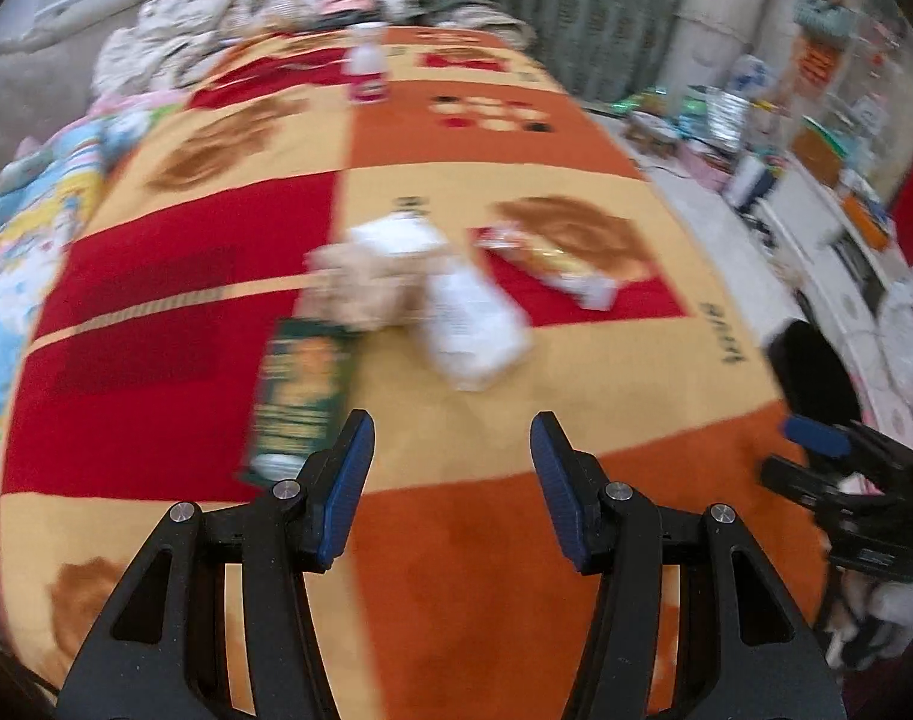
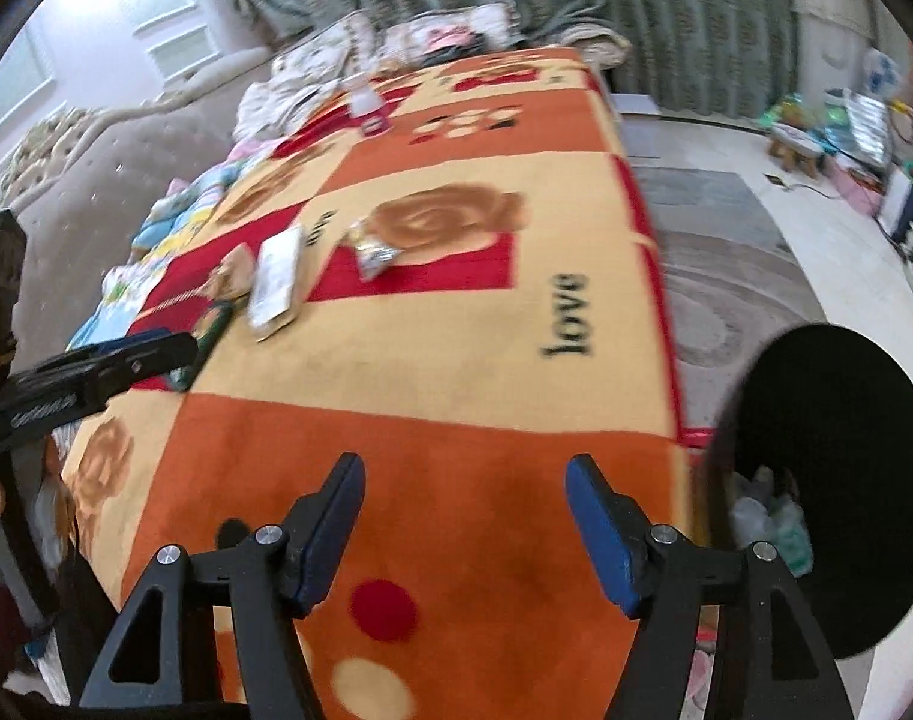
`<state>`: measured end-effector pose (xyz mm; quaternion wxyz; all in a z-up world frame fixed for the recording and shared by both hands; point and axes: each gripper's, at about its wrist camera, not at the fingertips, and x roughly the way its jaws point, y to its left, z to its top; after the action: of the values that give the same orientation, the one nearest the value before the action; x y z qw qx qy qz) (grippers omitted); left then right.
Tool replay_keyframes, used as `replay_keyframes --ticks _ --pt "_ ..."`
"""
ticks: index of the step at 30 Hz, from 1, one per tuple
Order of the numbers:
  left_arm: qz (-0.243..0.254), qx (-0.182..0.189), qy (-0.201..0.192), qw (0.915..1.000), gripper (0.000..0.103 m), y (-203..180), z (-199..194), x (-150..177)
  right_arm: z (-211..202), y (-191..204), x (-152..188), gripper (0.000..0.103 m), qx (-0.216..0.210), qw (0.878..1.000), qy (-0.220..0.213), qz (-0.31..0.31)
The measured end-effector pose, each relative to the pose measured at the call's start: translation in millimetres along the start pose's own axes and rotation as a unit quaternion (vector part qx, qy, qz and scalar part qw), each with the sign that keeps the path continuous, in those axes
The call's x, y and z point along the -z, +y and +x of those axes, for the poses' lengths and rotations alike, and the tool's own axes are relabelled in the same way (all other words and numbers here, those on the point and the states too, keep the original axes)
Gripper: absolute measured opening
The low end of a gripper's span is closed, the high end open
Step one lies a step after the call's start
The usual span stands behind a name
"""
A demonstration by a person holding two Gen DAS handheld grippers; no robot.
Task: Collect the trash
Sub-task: 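Move both open tools back over the blanket, then grasp the green cracker packet with the left tool while the right tool grasps the crumpled beige paper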
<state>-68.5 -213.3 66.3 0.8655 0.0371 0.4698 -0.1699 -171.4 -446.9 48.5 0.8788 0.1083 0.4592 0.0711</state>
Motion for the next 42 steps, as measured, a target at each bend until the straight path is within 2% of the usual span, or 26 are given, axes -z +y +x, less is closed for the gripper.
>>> replay_keyframes --ticks 5,9,13,15,16,17,26,30,31,32,35,38,42 --pt "-0.018 -0.028 0.02 0.9992 0.055 44.2 24.6 -5.0 10.1 23.4 -7.8 0.067 -0.015 1.0 0.007 -0.018" --pt "-0.026 -0.041 0.033 0.9983 0.055 54.1 45.8 -8.6 18.7 43.6 -16.7 0.07 -0.024 0.999 0.01 -0.036" --pt "-0.023 -0.036 0.037 0.9984 0.055 55.5 58.2 -10.3 29.4 61.3 -26.5 0.071 -0.032 0.998 0.017 -0.049" --pt "-0.022 -0.035 0.037 0.9985 0.052 57.3 59.4 -9.9 32.7 70.3 -32.2 0.071 -0.038 0.998 0.017 -0.056" --pt "-0.022 -0.031 0.034 0.9987 0.04 59.8 58.5 -10.1 33.5 74.0 -35.0 0.071 -0.043 0.997 0.017 -0.058" --pt "-0.022 -0.029 0.034 0.9988 0.037 62.0 57.3 -10.0 35.8 80.2 -40.0 0.071 -0.049 0.997 0.016 -0.062" --pt "-0.061 -0.038 0.028 0.997 0.037 116.2 18.8 2.0 71.8 149.4 -85.6 0.071 -0.081 0.988 0.004 -0.128" --pt "-0.079 -0.033 0.023 0.9961 0.037 131.8 7.1 7.9 110.0 188.1 -103.0 0.071 -0.065 0.98 0.015 -0.185" --pt "-0.081 -0.03 0.021 0.9961 0.037 132.8 5.2 8.8 118.0 194.8 -103.9 0.065 -0.063 0.979 0.021 -0.195" --pt "-0.083 -0.028 0.02 0.996 0.037 133.6 3.9 9.6 126.5 201.6 -104.2 0.054 -0.058 0.976 0.027 -0.207" --pt "-0.089 -0.02 0.018 0.9956 0.037 133.3 3.1 11.0 149.0 212.6 -103.3 0.046 -0.024 0.971 0.031 -0.237" --pt "-0.092 -0.015 0.02 0.9954 0.037 131.5 4.6 11.4 159.3 206.1 -103.9 0.028 -0.004 0.971 0.026 -0.238" --pt "-0.085 -0.006 0.013 0.9962 0.037 117.6 1.4 10.7 136.3 188.6 -105.7 0.024 -0.039 0.978 0.014 -0.205"
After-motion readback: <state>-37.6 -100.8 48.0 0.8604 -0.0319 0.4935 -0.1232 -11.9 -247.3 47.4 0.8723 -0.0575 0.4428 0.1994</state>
